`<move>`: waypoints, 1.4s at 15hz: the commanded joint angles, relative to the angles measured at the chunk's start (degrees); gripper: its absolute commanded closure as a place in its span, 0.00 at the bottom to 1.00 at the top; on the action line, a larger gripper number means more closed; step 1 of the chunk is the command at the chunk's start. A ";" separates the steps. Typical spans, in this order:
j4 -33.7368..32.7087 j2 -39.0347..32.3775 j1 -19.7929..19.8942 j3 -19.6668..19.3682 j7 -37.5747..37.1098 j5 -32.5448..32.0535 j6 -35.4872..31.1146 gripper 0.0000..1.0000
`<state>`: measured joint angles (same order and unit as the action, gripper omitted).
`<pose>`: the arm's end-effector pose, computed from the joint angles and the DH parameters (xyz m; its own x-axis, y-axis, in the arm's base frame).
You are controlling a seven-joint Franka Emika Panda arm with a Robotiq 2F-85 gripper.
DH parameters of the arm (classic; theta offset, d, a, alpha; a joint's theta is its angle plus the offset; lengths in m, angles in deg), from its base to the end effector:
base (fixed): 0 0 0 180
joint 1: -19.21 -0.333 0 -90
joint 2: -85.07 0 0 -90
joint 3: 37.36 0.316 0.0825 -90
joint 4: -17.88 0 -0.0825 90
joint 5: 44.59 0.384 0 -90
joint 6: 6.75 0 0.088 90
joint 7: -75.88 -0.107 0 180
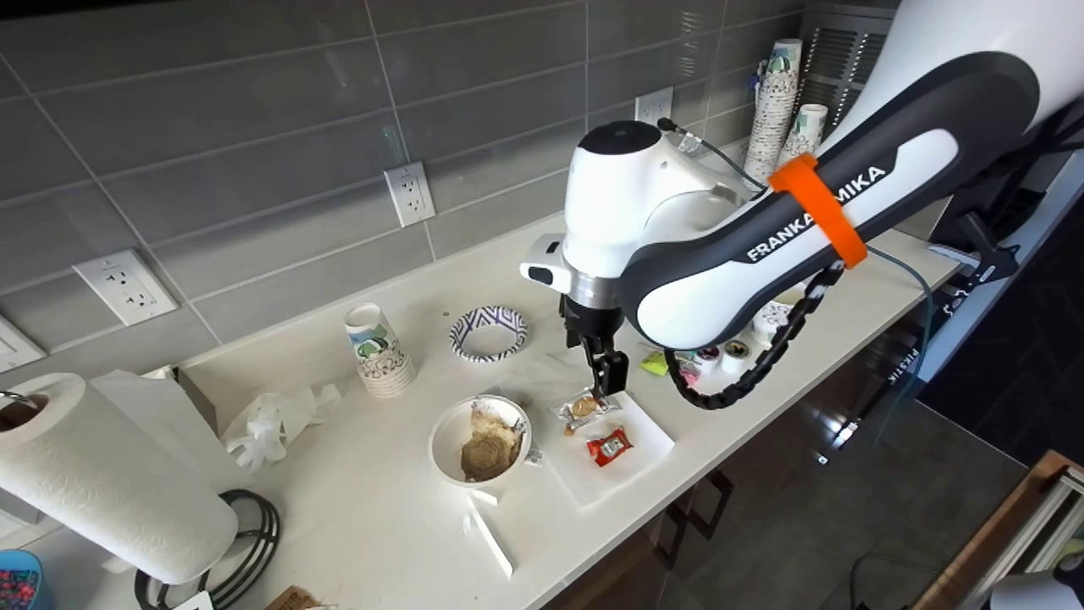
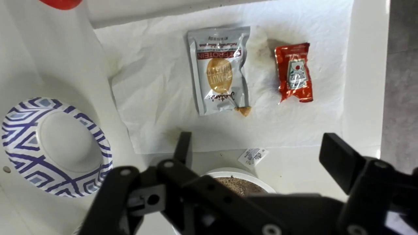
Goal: Press down the sachet
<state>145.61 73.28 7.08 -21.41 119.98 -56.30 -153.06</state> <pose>0.4910 0.2640 0.2954 0.1541 0.9874 0.0348 0.9772 -0.1575 0.1420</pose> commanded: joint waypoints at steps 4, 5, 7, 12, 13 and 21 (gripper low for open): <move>-0.11 -1.41 1.02 1.28 4.45 5.88 -0.94 0.00; -0.13 -1.61 1.08 1.38 4.76 6.09 -0.94 0.00; -0.33 -1.59 1.09 1.34 4.72 6.06 -0.94 0.00; 0.41 -0.81 1.29 3.10 10.41 7.18 1.47 0.00; 0.69 -0.68 1.32 3.64 12.20 7.72 1.85 0.00; 1.35 -1.34 0.66 4.74 16.89 8.29 4.86 0.34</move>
<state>146.17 71.80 7.90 -16.55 135.55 -49.30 -149.73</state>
